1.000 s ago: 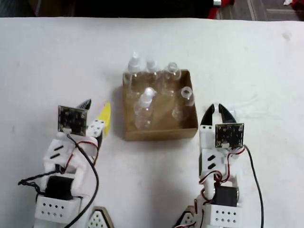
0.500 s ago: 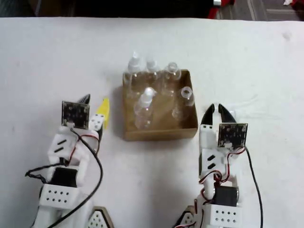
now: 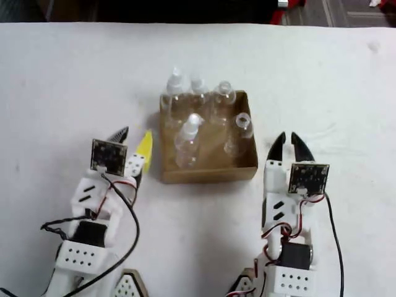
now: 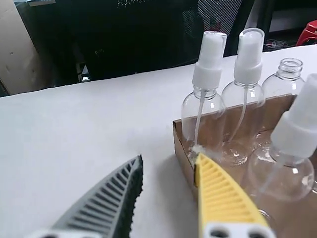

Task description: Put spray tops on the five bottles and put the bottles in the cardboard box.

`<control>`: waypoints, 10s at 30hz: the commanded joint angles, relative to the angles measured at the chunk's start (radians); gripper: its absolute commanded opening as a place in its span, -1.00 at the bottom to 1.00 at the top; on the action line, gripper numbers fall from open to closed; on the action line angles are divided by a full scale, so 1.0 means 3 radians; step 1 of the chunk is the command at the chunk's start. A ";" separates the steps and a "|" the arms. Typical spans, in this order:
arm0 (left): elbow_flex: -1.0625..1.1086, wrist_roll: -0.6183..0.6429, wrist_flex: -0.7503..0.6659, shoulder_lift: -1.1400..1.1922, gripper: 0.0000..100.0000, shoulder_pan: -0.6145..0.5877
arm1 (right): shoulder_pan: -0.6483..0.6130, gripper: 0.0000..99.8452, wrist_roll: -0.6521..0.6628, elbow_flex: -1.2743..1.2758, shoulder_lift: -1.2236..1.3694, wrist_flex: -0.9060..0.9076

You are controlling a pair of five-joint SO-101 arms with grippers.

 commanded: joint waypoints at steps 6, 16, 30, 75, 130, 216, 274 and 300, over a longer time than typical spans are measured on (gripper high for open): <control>-0.0051 -0.0010 -0.0077 -0.0069 -0.68 0.0028 | 0.0105 -0.90 -0.0005 0.0015 -0.0033 -0.0079; -0.0020 -0.0010 -0.0026 -0.0084 -0.69 -0.0054 | 0.0013 -0.90 0.0292 -0.0946 -0.0018 0.0657; -0.0051 -0.0036 0.0015 -0.0090 -0.96 -0.0120 | 0.0197 -0.91 0.1396 -0.2956 0.2519 0.1210; 0.0046 -0.0281 -0.0179 -0.0079 -0.95 0.0013 | 0.0309 -0.53 0.3191 -0.4966 0.6697 0.1690; 0.0046 -0.0440 -0.0159 -0.0084 -0.95 0.0105 | 0.1982 -0.86 0.2470 -0.4966 0.7055 0.2263; 0.0026 -0.0445 -0.0159 -0.0084 -0.95 0.0100 | -0.0182 -0.97 0.2020 -0.2573 0.2611 -0.0529; 0.0041 -0.0450 -0.0179 -0.0084 -0.95 0.0100 | -0.0652 -0.97 -0.1238 -0.3877 0.4508 -0.1603; 0.0041 -0.0450 -0.0179 -0.0084 -0.95 0.0100 | -0.0800 -0.97 -0.1238 -0.3688 0.5199 -0.1956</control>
